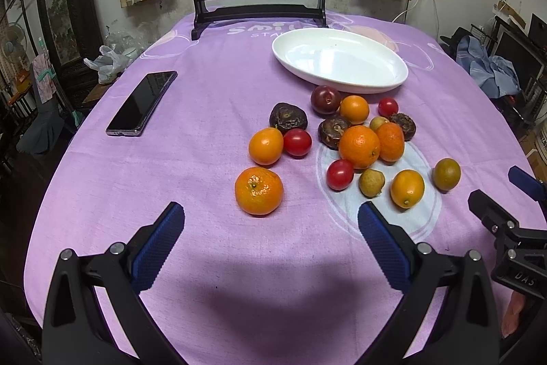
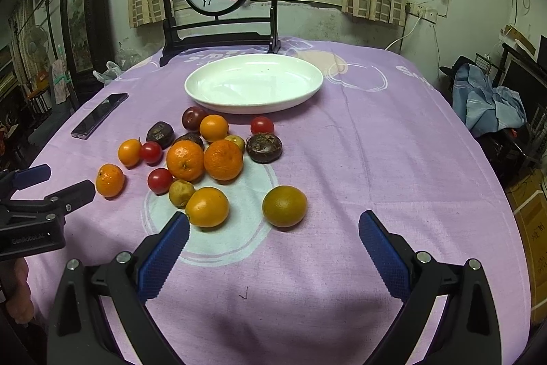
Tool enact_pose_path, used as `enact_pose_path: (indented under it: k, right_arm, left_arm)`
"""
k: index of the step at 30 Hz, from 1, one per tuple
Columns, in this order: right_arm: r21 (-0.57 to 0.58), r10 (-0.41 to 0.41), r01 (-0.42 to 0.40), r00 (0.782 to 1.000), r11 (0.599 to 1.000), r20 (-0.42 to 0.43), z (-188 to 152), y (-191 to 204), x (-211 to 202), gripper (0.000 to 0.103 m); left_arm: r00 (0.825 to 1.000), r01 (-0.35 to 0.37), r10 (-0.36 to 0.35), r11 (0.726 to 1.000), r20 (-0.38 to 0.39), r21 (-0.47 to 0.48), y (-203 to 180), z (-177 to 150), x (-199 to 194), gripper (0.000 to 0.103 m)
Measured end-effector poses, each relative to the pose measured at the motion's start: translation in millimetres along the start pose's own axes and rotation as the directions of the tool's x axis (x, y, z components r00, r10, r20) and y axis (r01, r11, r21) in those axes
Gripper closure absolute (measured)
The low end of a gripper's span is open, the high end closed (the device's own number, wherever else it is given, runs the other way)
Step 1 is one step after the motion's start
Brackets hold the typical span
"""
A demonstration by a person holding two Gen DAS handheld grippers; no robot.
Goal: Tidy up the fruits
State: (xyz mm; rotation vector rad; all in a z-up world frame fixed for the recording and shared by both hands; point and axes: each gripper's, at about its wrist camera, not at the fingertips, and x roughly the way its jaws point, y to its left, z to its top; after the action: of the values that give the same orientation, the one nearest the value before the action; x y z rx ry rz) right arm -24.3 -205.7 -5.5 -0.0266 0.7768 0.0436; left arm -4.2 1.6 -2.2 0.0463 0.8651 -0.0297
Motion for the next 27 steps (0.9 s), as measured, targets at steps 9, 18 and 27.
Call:
enact_pose_path:
  k: [9,18,27]
  right_arm:
    - [0.005,-0.003,0.003,1.0,1.0,-0.001,-0.3,-3.7,0.3,0.003]
    - [0.005,-0.007,0.007,1.0,1.0,-0.005,0.0,-5.1,1.4,0.003]
    - [0.006,-0.009,0.009,1.0,1.0,-0.005,-0.4,-5.7,1.8,0.003]
  left_arm:
    - [1.0,-0.001,0.001,1.0,-0.001,-0.001,0.1,0.1,0.6,0.004]
    - [1.0,0.0,0.0,1.0,-0.002,0.0,-1.0,-0.5,0.7,0.004]
    - [1.0,0.0,0.0,1.0,-0.001,0.0,-0.3,0.0,0.9,0.004]
